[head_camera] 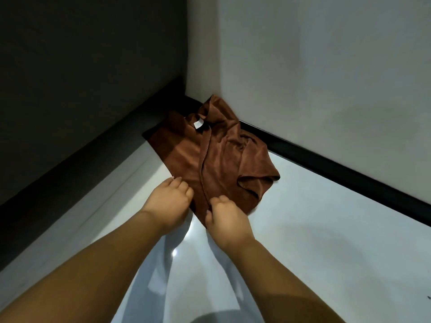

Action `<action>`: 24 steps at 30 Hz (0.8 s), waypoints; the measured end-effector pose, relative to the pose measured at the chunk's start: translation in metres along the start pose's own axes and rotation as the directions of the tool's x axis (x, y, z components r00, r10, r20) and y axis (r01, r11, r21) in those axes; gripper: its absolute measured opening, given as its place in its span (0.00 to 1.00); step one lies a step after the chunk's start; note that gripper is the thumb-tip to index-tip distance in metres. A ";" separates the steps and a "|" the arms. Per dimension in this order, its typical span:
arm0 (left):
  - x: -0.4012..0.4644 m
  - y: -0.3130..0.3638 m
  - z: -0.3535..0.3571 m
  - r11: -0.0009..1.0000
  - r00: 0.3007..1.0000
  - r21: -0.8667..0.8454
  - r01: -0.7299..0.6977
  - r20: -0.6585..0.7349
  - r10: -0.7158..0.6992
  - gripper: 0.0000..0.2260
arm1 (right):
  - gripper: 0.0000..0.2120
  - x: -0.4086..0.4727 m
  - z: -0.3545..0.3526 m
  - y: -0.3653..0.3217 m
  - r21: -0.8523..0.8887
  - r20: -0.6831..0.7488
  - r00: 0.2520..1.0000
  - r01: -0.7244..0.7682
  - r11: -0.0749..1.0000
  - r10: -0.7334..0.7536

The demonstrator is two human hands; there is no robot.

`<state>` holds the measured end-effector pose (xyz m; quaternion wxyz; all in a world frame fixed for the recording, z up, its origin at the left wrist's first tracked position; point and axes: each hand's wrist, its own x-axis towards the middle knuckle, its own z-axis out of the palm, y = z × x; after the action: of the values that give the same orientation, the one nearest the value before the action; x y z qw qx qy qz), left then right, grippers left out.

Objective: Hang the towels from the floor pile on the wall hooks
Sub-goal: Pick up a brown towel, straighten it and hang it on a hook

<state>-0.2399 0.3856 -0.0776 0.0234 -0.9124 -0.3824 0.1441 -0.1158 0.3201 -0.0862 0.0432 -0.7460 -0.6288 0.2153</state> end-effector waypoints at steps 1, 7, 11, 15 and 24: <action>0.003 -0.002 0.001 1.000 1.000 0.008 -0.003 0.014 0.003 0.19 | 0.12 0.003 0.003 0.001 -0.019 -0.001 1.000 -0.005 1.000 0.005; 0.032 -0.014 -0.004 0.997 0.997 0.018 0.075 -0.027 -0.075 0.18 | 0.17 0.027 0.015 0.004 -0.081 -0.064 0.994 -0.096 0.992 0.091; 0.034 -0.009 0.001 0.999 0.999 0.023 0.044 -0.006 -0.044 0.17 | 0.18 0.030 0.016 0.006 -0.087 -0.071 0.994 -0.085 0.993 0.079; 0.031 -0.010 0.002 0.995 0.999 0.095 -0.042 0.032 0.039 0.19 | 0.14 0.032 0.012 0.010 -0.001 -0.090 0.989 -0.119 0.993 0.118; 0.019 -0.005 -0.028 0.999 0.995 -0.040 0.010 -0.098 -0.014 0.18 | 0.10 0.014 -0.034 0.010 0.787 0.024 0.870 -0.320 0.527 0.493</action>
<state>-0.2226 0.4040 -0.0545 0.0249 -0.9163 -0.3892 0.0913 -0.0924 0.3387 -0.0625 0.3687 -0.7981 -0.2747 0.3894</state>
